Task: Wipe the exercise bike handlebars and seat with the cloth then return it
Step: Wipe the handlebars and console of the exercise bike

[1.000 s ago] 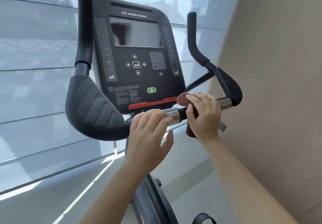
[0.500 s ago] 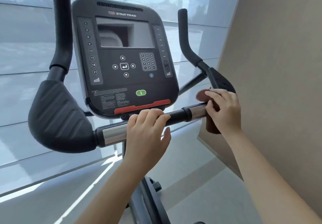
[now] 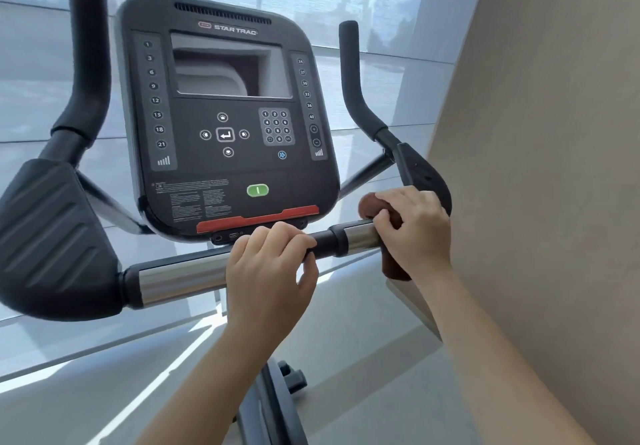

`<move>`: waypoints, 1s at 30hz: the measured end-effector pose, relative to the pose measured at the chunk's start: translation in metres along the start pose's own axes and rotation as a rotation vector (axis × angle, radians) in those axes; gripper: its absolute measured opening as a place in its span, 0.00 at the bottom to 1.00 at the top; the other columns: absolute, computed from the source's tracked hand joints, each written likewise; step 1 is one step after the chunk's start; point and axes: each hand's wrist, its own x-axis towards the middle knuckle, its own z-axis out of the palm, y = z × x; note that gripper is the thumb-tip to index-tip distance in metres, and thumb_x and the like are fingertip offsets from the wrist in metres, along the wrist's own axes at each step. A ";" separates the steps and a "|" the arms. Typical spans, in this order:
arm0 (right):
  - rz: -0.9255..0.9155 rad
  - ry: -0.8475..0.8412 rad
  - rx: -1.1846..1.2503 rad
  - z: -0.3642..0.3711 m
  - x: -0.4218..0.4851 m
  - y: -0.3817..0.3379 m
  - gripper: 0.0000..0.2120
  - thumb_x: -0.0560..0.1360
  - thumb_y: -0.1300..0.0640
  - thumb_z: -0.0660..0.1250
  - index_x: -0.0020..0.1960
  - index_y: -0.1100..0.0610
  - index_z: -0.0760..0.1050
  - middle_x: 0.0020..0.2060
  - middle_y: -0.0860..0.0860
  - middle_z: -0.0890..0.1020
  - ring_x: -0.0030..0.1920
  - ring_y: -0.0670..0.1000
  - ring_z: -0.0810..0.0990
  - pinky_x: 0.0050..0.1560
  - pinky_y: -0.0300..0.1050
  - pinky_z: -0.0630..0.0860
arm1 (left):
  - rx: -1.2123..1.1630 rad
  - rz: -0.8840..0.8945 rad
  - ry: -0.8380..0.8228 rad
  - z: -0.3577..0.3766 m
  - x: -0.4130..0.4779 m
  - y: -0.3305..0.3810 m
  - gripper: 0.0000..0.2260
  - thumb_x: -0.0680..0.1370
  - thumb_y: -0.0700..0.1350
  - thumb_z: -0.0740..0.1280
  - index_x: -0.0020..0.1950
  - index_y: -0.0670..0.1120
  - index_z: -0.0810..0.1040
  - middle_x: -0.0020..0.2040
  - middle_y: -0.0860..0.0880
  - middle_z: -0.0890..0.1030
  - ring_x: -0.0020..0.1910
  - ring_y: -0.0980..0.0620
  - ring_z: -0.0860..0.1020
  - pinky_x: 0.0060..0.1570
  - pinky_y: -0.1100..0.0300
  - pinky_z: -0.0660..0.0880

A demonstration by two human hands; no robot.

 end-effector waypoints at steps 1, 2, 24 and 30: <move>0.002 -0.006 -0.004 0.003 0.000 -0.007 0.12 0.70 0.56 0.60 0.49 0.55 0.80 0.44 0.52 0.83 0.44 0.56 0.75 0.45 0.50 0.72 | 0.012 0.001 0.017 0.001 0.000 0.001 0.02 0.70 0.41 0.67 0.40 0.45 0.80 0.38 0.49 0.80 0.34 0.46 0.74 0.36 0.55 0.68; -0.012 -0.010 -0.003 0.005 -0.001 -0.017 0.12 0.70 0.56 0.60 0.48 0.54 0.80 0.43 0.52 0.82 0.43 0.56 0.75 0.44 0.49 0.71 | 0.021 0.005 0.037 0.002 0.000 0.003 0.02 0.70 0.41 0.68 0.39 0.45 0.80 0.37 0.49 0.80 0.33 0.46 0.74 0.35 0.55 0.68; -0.282 0.637 0.122 0.072 -0.038 -0.002 0.13 0.74 0.55 0.59 0.56 0.56 0.74 0.53 0.56 0.80 0.56 0.58 0.75 0.59 0.47 0.71 | 0.102 0.029 0.022 -0.001 -0.002 0.006 0.06 0.66 0.42 0.66 0.41 0.44 0.80 0.35 0.49 0.78 0.35 0.46 0.73 0.40 0.57 0.64; -0.006 0.678 0.174 0.066 -0.028 0.019 0.12 0.73 0.59 0.59 0.54 0.57 0.75 0.50 0.59 0.82 0.54 0.62 0.76 0.58 0.52 0.72 | 0.086 -0.009 -0.026 -0.002 0.000 0.008 0.08 0.67 0.45 0.64 0.41 0.45 0.80 0.35 0.49 0.77 0.35 0.46 0.73 0.40 0.58 0.64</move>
